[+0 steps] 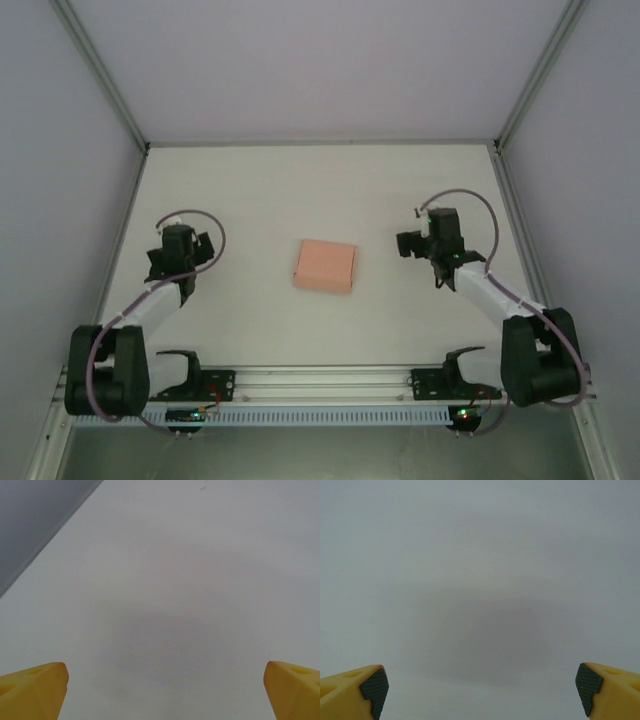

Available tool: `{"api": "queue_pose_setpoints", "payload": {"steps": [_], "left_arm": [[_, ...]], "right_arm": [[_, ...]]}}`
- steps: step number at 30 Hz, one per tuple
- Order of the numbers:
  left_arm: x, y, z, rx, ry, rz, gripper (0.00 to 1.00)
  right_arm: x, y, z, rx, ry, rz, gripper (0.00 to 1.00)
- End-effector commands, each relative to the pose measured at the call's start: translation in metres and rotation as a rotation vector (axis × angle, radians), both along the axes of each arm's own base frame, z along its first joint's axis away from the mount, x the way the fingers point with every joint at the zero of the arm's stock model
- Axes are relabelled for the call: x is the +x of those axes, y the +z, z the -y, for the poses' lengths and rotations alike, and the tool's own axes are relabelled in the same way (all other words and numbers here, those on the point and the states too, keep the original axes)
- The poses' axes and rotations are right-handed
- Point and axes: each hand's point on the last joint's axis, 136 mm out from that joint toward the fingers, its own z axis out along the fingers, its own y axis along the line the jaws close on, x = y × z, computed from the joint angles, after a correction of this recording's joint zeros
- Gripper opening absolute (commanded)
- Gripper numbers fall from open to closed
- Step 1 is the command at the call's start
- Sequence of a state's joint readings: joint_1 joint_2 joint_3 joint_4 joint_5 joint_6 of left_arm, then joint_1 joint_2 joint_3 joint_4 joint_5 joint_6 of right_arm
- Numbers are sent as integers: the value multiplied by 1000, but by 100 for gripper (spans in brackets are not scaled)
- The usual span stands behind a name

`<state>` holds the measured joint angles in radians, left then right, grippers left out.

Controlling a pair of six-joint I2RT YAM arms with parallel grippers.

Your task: Assemble paper box

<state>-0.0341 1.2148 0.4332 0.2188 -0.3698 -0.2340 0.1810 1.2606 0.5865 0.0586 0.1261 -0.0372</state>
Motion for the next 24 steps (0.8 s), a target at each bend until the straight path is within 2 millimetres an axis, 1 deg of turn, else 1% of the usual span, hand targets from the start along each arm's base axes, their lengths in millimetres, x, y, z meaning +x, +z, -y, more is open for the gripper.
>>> {"api": "queue_pose_setpoints", "payload": {"steps": [1, 3, 4, 5, 6, 7, 8, 9, 10, 11, 12, 13, 14, 15, 17, 18, 19, 21, 24], "left_arm": [[27, 28, -6, 76, -41, 196, 100], [34, 25, 1, 75, -98, 209, 100], [37, 24, 6, 69, -136, 207, 100], [41, 28, 9, 72, -154, 249, 100], [42, 32, 11, 59, -164, 286, 100], [43, 29, 18, 58, -211, 313, 100], [43, 20, 17, 59, -211, 338, 100], [48, 18, 14, 76, -205, 389, 99], [51, 17, 17, 73, -227, 388, 100], [50, 9, 20, 31, -241, 294, 99], [53, 13, 14, 30, -211, 304, 99], [57, 9, 20, 47, -246, 303, 100], [59, 10, 26, 61, -276, 311, 100], [59, 8, 26, 55, -271, 286, 100], [59, 9, 27, 59, -274, 294, 100], [59, 8, 27, 58, -274, 294, 100], [59, 8, 26, 54, -271, 284, 100], [59, 8, 26, 56, -272, 288, 100], [58, 7, 27, 55, -274, 284, 100]], "right_arm": [[24, 22, 5, 107, -34, 243, 99], [24, 10, 11, 74, -24, 222, 99], [26, 6, 16, 67, -43, 241, 99], [29, 4, 18, 58, -53, 291, 99], [32, 6, 29, -22, -88, 302, 99], [33, 1, 23, -5, -75, 281, 99], [37, -2, 24, 27, -65, 315, 99], [39, -7, 36, 34, -114, 321, 98], [39, -19, 53, 130, -174, 277, 99], [38, -15, 51, 196, -110, 341, 99], [34, -13, 51, 241, -103, 366, 99], [32, -14, 55, 230, -118, 353, 99], [32, -15, 61, 185, -133, 346, 99], [34, -16, 61, 189, -142, 341, 99], [37, -19, 43, 204, -67, 310, 99], [39, -17, 40, 190, -48, 308, 99], [37, -19, 36, 194, -26, 302, 99], [37, -18, 40, 219, -55, 311, 99], [39, -17, 44, 198, -77, 315, 99]]}}
